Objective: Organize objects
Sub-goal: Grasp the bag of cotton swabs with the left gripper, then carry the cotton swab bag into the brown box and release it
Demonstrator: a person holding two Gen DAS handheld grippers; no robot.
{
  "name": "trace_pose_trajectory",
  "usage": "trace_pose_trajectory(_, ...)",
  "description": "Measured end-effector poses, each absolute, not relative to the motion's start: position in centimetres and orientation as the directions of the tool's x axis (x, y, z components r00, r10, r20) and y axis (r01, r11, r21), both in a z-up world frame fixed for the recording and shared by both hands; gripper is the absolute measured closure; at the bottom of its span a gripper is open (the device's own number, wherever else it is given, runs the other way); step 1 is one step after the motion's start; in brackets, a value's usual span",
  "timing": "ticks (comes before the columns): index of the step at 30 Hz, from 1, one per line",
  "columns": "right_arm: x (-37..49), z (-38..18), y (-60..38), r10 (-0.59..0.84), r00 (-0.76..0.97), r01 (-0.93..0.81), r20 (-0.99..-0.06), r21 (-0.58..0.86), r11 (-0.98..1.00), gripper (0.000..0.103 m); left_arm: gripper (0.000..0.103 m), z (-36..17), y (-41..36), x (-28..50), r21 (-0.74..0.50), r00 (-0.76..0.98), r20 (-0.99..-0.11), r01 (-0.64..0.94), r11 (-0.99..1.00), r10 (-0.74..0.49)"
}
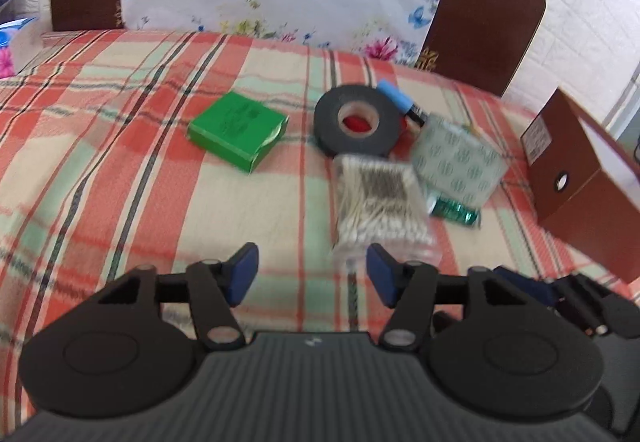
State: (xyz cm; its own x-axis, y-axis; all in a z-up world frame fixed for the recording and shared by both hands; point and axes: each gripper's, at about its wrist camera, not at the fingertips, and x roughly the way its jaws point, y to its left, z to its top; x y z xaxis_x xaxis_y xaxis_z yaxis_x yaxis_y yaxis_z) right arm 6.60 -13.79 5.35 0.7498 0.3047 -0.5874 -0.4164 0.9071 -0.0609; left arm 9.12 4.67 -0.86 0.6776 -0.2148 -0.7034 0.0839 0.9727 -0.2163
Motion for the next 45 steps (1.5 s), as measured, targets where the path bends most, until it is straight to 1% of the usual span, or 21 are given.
trace_pose_trajectory(6, 10.1, 5.0, -11.3, 0.328, 0.725, -0.449, -0.606, -0.054, 0.892, 0.042, 0.039, -1.7, 4.1, 13.3, -0.276, 0.638, -0.711, 0.133, 0.952, -0.295)
trace_pose_trajectory(8, 11.4, 4.6, -10.7, 0.343, 0.702, -0.463, -0.624, -0.033, 0.886, 0.044, 0.042, -2.5, 3.8, 14.4, -0.3, 0.612, -0.723, 0.14, 0.944, -0.321)
trace_pose_trajectory(9, 11.8, 4.4, -10.6, 0.355, 0.693, -0.468, -0.627, -0.018, 0.884, 0.044, 0.05, -2.8, 3.7, 14.6, -0.319, 0.604, -0.72, 0.148, 0.936, -0.341)
trace_pose_trajectory(10, 12.1, 4.4, -10.5, 0.37, 0.686, -0.477, -0.627, -0.002, 0.879, 0.053, 0.066, -2.8, 3.6, 14.5, -0.339, 0.604, -0.709, 0.159, 0.927, -0.363)
trace_pose_trajectory(11, 12.0, 4.5, -10.4, 0.382, 0.678, -0.488, -0.627, 0.005, 0.873, 0.064, 0.069, -2.7, 3.6, 14.3, -0.353, 0.603, -0.7, 0.172, 0.92, -0.382)
trace_pose_trajectory(12, 11.8, 4.6, -10.2, 0.371, 0.687, -0.486, -0.625, -0.015, 0.874, 0.066, 0.071, -2.5, 3.5, 13.9, -0.346, 0.61, -0.697, 0.175, 0.922, -0.378)
trace_pose_trajectory(13, 11.5, 4.6, -10.2, 0.368, 0.689, -0.491, -0.624, -0.029, 0.871, 0.072, 0.072, -2.4, 3.3, 13.4, -0.335, 0.614, -0.697, 0.178, 0.925, -0.37)
trace_pose_trajectory(15, 10.6, 4.7, -10.4, 0.367, 0.689, -0.496, -0.625, -0.038, 0.867, 0.075, 0.073, -2.4, 3.2, 12.2, -0.335, 0.614, -0.694, 0.188, 0.923, -0.377)
trace_pose_trajectory(22, 5.5, 4.9, -11.8, 0.377, 0.69, -0.528, -0.618, -0.073, 0.846, 0.077, 0.074, -2.7, 3.2, 7.3, -0.393, 0.581, -0.694, 0.189, 0.9, -0.426)
trace_pose_trajectory(27, 2.7, 5.3, -13.7, 0.376, 0.682, -0.533, -0.627, -0.075, 0.843, 0.076, 0.072, -2.2, 1.7, 5.0, -0.37, 0.554, -0.712, 0.226, 0.901, -0.431)
trace_pose_trajectory(28, 2.3, 5.4, -14.0, 0.374, 0.686, -0.526, -0.624, -0.071, 0.848, 0.073, 0.07, -2.0, 1.5, 4.8, -0.359, 0.558, -0.715, 0.222, 0.906, -0.42)
trace_pose_trajectory(29, 2.0, 5.5, -14.3, 0.37, 0.692, -0.516, -0.62, -0.067, 0.854, 0.062, 0.066, -1.8, 1.4, 4.7, -0.349, 0.567, -0.715, 0.218, 0.911, -0.409)
trace_pose_trajectory(30, 1.3, 5.7, -14.7, 0.365, 0.702, -0.503, -0.612, -0.063, 0.862, 0.056, 0.057, -1.5, 1.4, 4.6, -0.34, 0.581, -0.71, 0.212, 0.916, -0.398)
trace_pose_trajectory(31, 1.1, 5.8, -15.1, 0.36, 0.713, -0.488, -0.601, -0.058, 0.871, 0.046, 0.051, -1.1, 1.6, 4.5, -0.331, 0.596, -0.705, 0.205, 0.921, -0.386)
trace_pose_trajectory(32, 1.0, 5.9, -15.4, 0.355, 0.724, -0.473, -0.592, -0.052, 0.879, 0.04, 0.049, -0.8, 1.7, 4.4, -0.324, 0.606, -0.701, 0.199, 0.925, -0.376)
trace_pose_trajectory(33, 1.0, 6.1, -15.7, 0.353, 0.732, -0.46, -0.583, -0.04, 0.887, 0.036, 0.045, -0.5, 1.8, 4.3, -0.319, 0.615, -0.697, 0.195, 0.927, -0.369)
trace_pose_trajectory(35, 0.5, 6.4, -16.6, 0.367, 0.742, -0.443, -0.561, 0.001, 0.897, 0.023, 0.039, 0.0, 1.9, 4.1, -0.308, 0.628, -0.692, 0.188, 0.933, -0.355)
trace_pose_trajectory(37, 0.1, 6.6, -17.2, 0.389, 0.752, -0.429, -0.532, 0.052, 0.902, 0.013, 0.029, 0.1, 2.2, 4.0, -0.293, 0.636, -0.695, 0.174, 0.94, -0.334)
trace_pose_trajectory(39, -0.2, 6.6, -17.5, 0.407, 0.762, -0.426, -0.503, 0.083, 0.901, 0.011, 0.028, 0.1, 2.4, 4.1, -0.289, 0.636, -0.699, 0.166, 0.943, -0.326)
trace_pose_trajectory(42, -0.1, 6.3, -17.0, 0.395, 0.761, -0.427, -0.515, 0.06, 0.902, 0.012, 0.029, -0.2, 2.4, 4.3, -0.287, 0.627, -0.707, 0.168, 0.943, -0.327)
trace_pose_trajectory(45, 0.3, 6.0, -16.4, 0.391, 0.747, -0.447, -0.537, 0.028, 0.894, 0.015, 0.03, -0.8, 2.3, 4.6, -0.291, 0.61, -0.717, 0.178, 0.94, -0.337)
